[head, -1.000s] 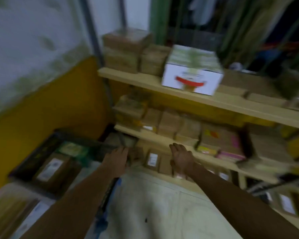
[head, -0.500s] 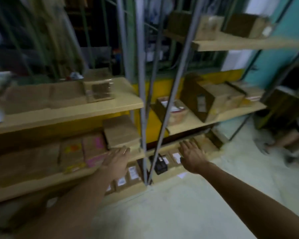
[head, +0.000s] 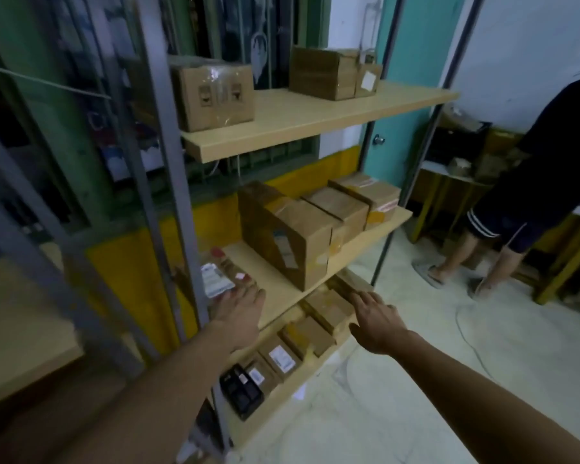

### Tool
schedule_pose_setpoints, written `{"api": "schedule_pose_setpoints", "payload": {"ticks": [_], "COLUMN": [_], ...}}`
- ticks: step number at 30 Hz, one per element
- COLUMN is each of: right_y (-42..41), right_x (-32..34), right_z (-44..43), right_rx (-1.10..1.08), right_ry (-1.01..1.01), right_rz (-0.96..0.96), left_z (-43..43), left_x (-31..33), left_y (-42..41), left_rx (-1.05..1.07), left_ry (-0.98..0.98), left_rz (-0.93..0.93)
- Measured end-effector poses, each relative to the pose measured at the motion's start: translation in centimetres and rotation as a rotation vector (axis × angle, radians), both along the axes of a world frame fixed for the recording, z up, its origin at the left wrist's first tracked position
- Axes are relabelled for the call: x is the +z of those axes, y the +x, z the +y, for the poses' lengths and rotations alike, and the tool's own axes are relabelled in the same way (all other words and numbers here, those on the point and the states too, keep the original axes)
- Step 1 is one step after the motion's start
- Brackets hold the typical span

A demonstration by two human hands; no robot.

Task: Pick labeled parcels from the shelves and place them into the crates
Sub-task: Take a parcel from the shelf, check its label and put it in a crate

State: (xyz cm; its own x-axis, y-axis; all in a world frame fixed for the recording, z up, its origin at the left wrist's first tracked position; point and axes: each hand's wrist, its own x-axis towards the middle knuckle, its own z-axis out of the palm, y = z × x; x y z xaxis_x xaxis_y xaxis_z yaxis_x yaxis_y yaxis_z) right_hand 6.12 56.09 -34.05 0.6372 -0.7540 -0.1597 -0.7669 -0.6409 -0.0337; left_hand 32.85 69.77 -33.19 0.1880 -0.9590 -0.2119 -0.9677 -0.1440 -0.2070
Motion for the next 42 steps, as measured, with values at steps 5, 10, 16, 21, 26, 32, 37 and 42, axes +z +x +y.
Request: {"api": "schedule_pose_setpoints", "payload": {"ticks": [5,10,16,21,26,32,37,42], "right_y": [0.6,4.9,12.1,16.5,19.2,19.3,17.8,17.0], "right_x": [1.7,3.9,3.8,2.4,0.9,-1.4,-0.3,-0.4], "right_z": [-7.3,-16.6,-26.5,-31.8,-33.9,-31.5,-29.7,-29.7], "right_rx": [-0.072,-0.049,0.152,0.351,0.394,0.582,0.567,0.62], "right_ry": [0.051,0.046,0.019,0.029,0.216,0.415,0.652,0.765], "right_rz": [-0.016,-0.104,-0.036,-0.001,-0.095,-0.21,-0.389,-0.559], "left_z": [-8.5,-14.8,-18.9,-21.1,-24.5,-26.9,-27.7,-27.1], "left_x": [2.1,2.7,1.2,-0.2,0.5,2.7,2.3,1.6], "left_y": [2.7,5.1,6.6,5.9,1.7,0.1,-1.6,-3.4], "left_rx": [0.042,0.128,0.291,0.58,1.269,1.331,1.303,1.273], "left_ry": [0.015,-0.003,0.033,-0.115,-0.635,-0.811,-0.907,-1.03], "left_rz": [-0.018,-0.048,-0.039,0.183,1.193,1.49,1.278,1.192]}}
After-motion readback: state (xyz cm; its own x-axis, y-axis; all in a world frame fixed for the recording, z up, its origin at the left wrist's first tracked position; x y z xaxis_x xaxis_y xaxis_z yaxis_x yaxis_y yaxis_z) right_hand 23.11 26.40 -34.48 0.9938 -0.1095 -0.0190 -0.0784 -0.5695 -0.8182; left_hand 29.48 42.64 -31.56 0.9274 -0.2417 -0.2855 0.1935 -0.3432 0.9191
